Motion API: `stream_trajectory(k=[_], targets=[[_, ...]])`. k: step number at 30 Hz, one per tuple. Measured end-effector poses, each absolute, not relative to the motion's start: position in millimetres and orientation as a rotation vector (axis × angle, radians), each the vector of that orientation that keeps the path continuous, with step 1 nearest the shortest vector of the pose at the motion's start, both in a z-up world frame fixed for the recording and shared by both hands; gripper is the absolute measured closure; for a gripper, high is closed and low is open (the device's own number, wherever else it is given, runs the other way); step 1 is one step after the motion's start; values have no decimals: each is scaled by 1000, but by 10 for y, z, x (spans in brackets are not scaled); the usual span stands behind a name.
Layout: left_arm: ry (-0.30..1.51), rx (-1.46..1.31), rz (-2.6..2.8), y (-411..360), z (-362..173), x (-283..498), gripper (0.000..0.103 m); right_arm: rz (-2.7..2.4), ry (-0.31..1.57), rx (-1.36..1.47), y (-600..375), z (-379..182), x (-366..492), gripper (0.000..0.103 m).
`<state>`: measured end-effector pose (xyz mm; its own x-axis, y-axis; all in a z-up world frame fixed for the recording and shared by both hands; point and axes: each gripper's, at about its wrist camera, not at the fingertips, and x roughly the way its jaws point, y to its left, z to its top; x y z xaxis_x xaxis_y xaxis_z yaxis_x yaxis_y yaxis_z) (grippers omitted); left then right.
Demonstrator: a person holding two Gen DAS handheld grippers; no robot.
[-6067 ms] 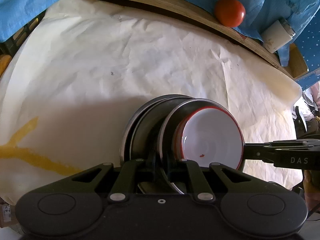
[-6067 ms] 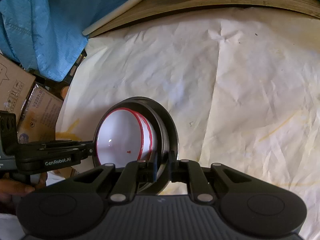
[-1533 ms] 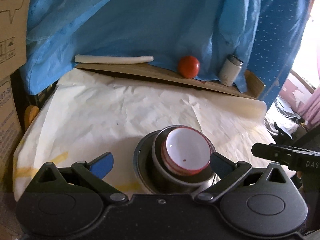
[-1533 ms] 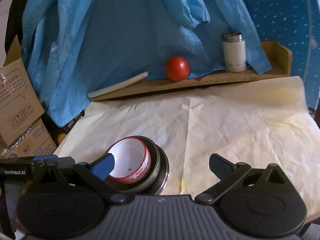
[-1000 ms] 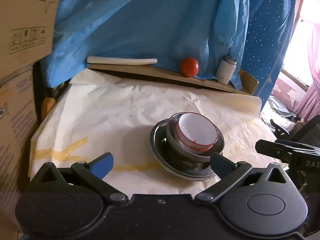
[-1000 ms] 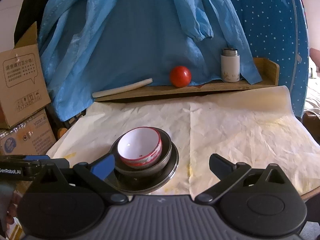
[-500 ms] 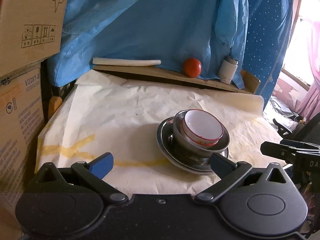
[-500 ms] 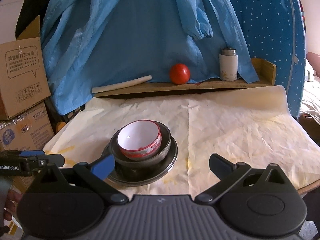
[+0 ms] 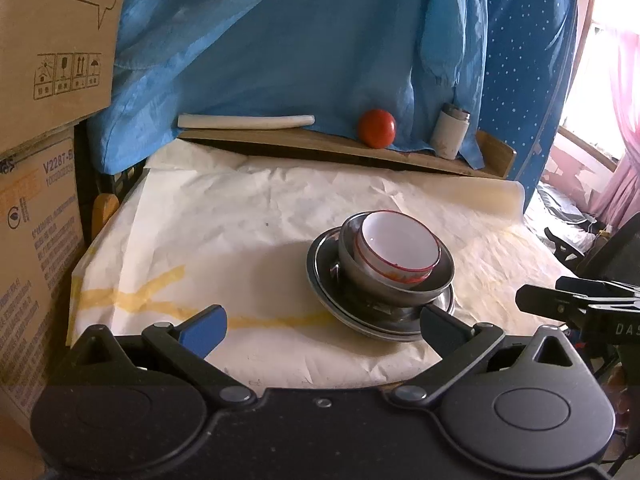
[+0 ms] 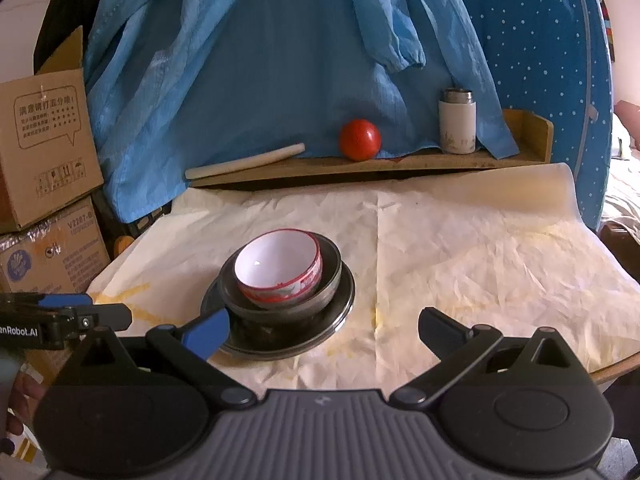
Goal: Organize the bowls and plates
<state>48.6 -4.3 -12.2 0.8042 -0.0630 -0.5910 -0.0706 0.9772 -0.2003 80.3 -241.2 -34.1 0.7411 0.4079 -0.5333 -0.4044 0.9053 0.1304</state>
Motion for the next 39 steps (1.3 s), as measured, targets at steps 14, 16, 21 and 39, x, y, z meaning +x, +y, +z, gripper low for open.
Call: stream_trajectory(k=[14, 16, 21, 39], targets=[[655, -207, 11, -88, -161, 490, 1, 445, 600, 8, -2456, -365, 789, 0], [654, -207, 11, -90, -160, 490, 1, 445, 600, 9, -2468, -368, 789, 0], [655, -206, 12, -95, -159, 488, 1, 445, 600, 9, -2469, -365, 789, 0], [656, -201, 14, -111, -150, 488, 1, 446, 599, 11, -2488, -364, 780, 0]])
